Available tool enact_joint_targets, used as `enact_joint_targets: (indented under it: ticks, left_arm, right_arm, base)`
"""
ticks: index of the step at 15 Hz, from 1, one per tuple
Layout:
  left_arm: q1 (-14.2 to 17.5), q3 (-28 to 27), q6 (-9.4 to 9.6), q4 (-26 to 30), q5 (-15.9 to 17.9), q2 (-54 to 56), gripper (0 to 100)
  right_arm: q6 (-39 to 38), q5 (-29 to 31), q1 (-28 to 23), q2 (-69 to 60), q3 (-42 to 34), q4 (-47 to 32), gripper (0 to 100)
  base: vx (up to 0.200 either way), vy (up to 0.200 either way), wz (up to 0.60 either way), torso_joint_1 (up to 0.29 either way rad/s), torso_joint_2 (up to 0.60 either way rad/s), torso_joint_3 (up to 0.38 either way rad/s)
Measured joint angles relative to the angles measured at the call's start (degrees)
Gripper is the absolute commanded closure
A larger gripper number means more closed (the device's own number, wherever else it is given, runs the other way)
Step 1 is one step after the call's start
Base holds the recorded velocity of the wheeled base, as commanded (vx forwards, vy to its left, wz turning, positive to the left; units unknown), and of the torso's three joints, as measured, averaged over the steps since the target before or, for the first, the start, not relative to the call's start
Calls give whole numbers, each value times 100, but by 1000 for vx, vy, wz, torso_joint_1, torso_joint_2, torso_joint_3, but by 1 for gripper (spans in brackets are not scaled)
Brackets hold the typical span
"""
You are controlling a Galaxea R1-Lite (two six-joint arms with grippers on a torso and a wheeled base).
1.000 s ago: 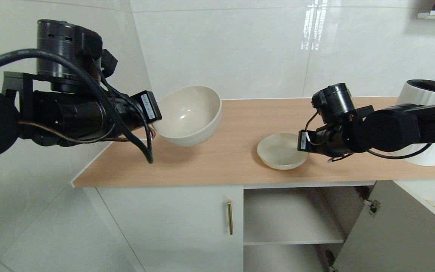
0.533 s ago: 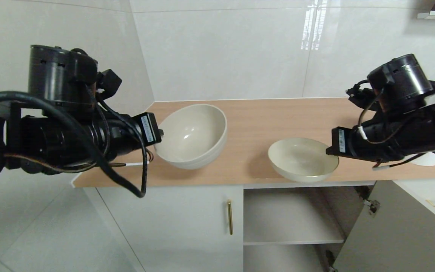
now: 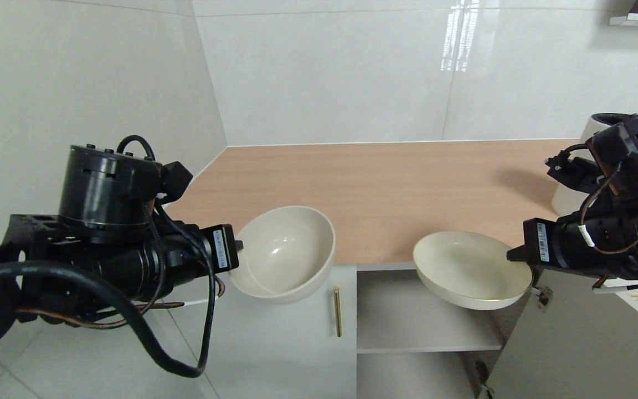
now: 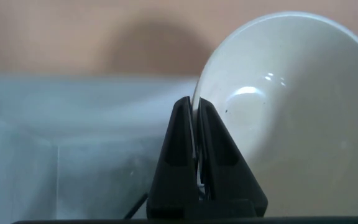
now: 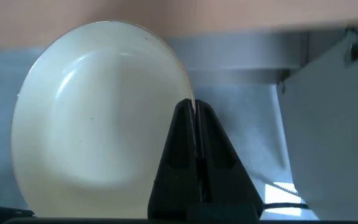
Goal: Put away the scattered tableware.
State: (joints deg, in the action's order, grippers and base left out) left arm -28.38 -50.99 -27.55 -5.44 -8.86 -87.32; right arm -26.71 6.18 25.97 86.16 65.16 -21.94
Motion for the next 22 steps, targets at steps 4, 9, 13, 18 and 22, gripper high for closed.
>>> enact_joint_targets:
  ticks: [4, 9, 13, 18, 22]
  left_arm:
    - [-34, 23, 5, -6, 9, -135, 100]
    - [-37, 12, 5, -2, 9, -177, 100]
    - [-41, 9, 5, 0, 11, -215, 100]
    - [-34, -16, 0, 0, 11, -243, 100]
    - [-37, -24, 0, 0, 9, -247, 100]
  right_arm:
    - [33, 9, 0, -26, -323, 449, 100]
    - [60, 38, 5, 94, -532, 675, 100]
    - [85, 44, 2, 138, -563, 681, 100]
    - [104, 77, 0, 245, -568, 686, 100]
    - [101, 148, 2, 308, -568, 712, 100]
  base:
    - [0, 0, 0, 0, 0, 0]
    - [0, 0, 0, 0, 0, 0]
    - [0, 0, 0, 0, 0, 0]
    - [0, 0, 0, -123, 304, 178]
    - [0, 0, 0, -182, 460, 278]
